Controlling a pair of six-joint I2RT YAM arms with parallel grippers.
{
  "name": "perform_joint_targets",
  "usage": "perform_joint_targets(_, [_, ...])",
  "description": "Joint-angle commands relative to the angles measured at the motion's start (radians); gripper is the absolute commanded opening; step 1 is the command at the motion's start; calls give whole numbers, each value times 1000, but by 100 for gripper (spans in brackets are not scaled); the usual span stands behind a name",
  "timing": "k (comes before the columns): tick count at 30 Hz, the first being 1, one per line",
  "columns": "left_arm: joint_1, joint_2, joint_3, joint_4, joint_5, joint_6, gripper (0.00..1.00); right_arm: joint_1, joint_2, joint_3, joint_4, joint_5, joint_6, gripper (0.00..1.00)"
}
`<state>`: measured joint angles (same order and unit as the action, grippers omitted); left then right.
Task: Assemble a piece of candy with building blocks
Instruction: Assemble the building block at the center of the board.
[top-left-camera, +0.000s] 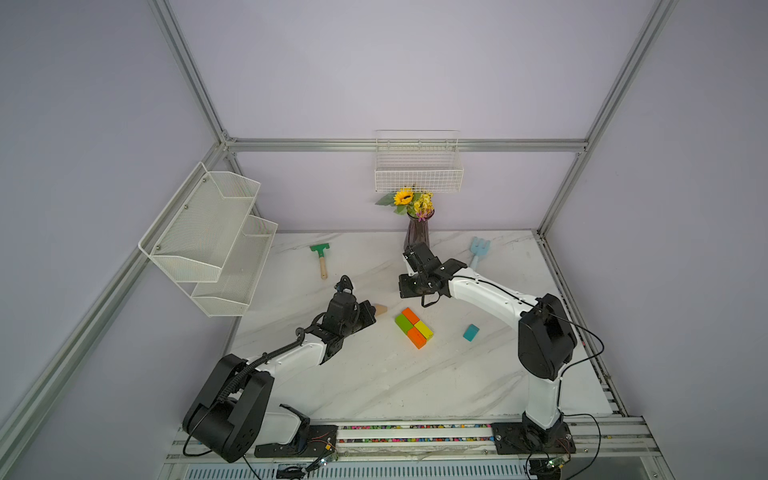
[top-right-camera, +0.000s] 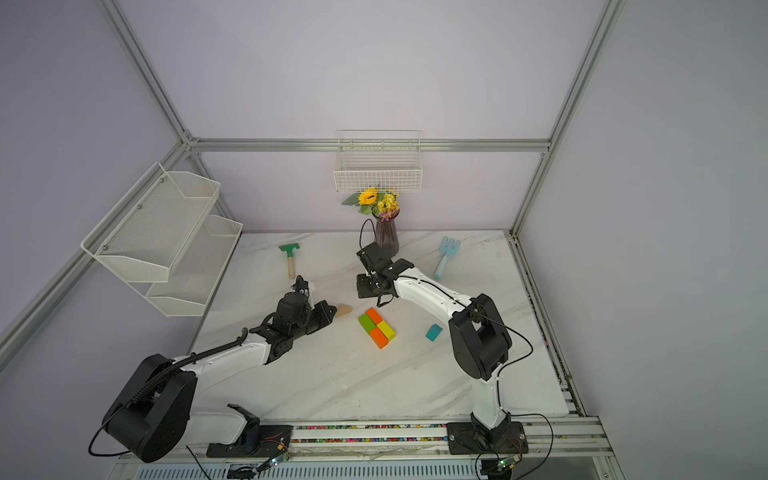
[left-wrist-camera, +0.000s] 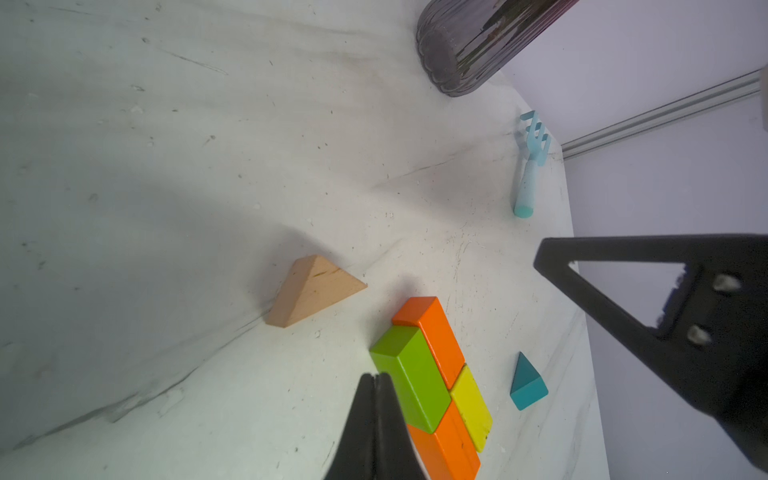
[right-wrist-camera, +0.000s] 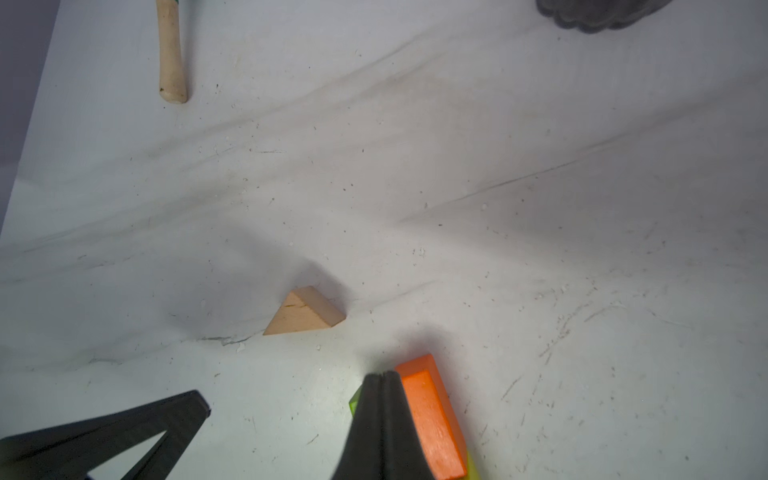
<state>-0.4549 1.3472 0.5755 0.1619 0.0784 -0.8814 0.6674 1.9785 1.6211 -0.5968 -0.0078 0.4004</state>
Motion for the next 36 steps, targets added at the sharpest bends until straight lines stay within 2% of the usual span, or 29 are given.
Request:
perform_joint_targets(1, [-6,18,-26,-14,-21,-3,0,-5,82,54,-12,-19,-89,0])
perform_joint_targets(9, [-7,119,0,46,15,-29,0,-4,186,153,2,-133,-143,0])
perform_joint_targets(13, [-7,176,29,73,18,-26,0,12,210,137,25,-188,-140,0])
perform_joint_targets(25, [21,307,137,65,-2,32,0,63,248,154,-8,-177,-165,0])
perform_joint_targets(36, [55,310,99,66,-2,45,0,68,213,141,12,-112,-158,0])
